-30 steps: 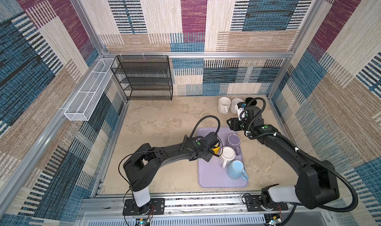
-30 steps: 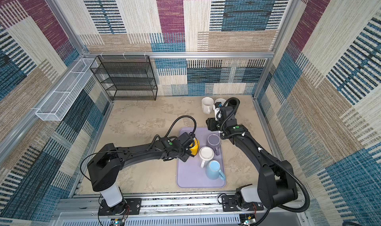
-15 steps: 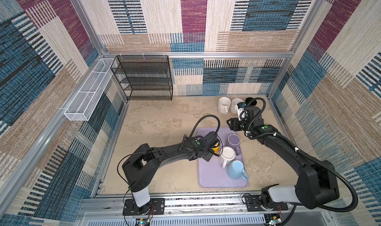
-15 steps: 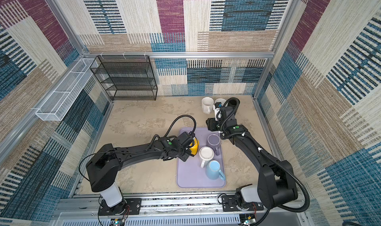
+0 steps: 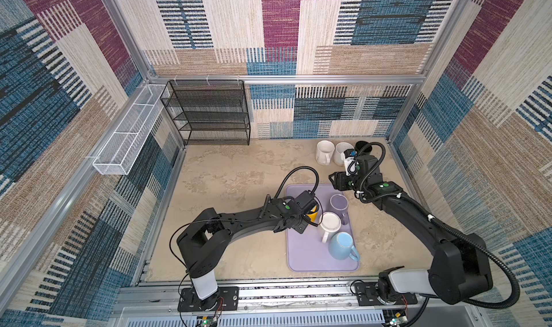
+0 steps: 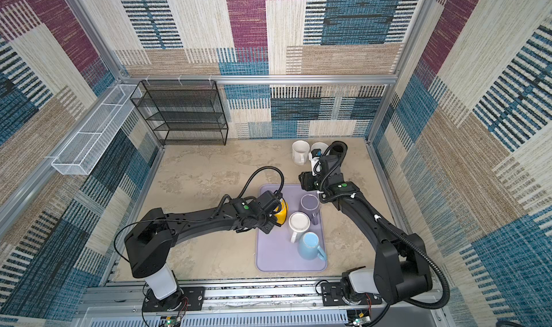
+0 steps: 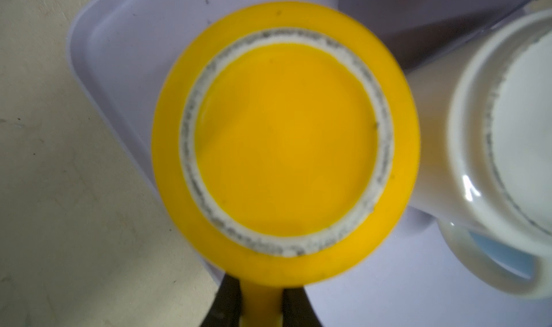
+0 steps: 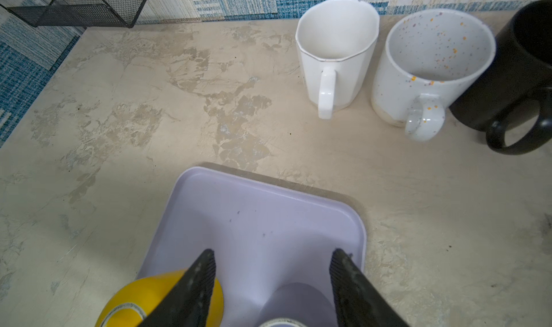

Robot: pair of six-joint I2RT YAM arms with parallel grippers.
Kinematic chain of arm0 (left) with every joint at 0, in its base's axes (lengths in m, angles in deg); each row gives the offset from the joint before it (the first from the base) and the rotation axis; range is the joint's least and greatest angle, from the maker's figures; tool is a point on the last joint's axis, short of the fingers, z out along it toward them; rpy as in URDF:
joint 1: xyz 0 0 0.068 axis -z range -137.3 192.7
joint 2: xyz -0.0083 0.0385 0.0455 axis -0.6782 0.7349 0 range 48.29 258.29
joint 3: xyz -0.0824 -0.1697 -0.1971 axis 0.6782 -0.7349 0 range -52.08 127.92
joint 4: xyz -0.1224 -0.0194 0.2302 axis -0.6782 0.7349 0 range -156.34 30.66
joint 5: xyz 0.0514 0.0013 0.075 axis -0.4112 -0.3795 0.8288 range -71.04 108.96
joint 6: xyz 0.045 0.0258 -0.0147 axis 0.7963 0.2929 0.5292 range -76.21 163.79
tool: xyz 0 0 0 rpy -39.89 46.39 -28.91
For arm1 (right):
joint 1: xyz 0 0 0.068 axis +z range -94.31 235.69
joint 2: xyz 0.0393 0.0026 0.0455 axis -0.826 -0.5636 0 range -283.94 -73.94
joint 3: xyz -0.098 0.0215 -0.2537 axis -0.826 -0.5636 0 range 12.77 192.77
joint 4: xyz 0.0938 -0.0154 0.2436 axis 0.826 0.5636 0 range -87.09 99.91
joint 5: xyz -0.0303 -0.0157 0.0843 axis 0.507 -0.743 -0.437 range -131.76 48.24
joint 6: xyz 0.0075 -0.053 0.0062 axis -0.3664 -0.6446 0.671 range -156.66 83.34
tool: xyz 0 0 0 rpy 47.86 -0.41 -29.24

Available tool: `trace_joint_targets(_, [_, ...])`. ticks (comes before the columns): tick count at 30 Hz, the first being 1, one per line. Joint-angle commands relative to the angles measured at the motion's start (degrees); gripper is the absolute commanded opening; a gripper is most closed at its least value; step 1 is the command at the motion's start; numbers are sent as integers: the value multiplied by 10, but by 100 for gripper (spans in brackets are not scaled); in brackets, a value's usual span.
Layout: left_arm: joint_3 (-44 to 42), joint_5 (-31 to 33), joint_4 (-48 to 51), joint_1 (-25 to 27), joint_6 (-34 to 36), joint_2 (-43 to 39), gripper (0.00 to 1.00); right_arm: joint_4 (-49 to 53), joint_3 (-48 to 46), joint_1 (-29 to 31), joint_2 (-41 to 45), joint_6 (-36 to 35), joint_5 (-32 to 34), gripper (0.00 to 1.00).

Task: Turn the mug right side up
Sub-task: 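Close the left gripper on the yellow mug handle and lift it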

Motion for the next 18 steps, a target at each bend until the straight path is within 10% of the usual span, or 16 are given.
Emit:
trace_joint_targets(1, [0, 18, -2, -1, 5, -2, 4, -15, -5, 0, 9, 3, -2, 64])
trace_joint_targets(18, [-7, -16, -32, -34, -5, -21, 0, -20, -47, 0, 68, 15, -3, 64])
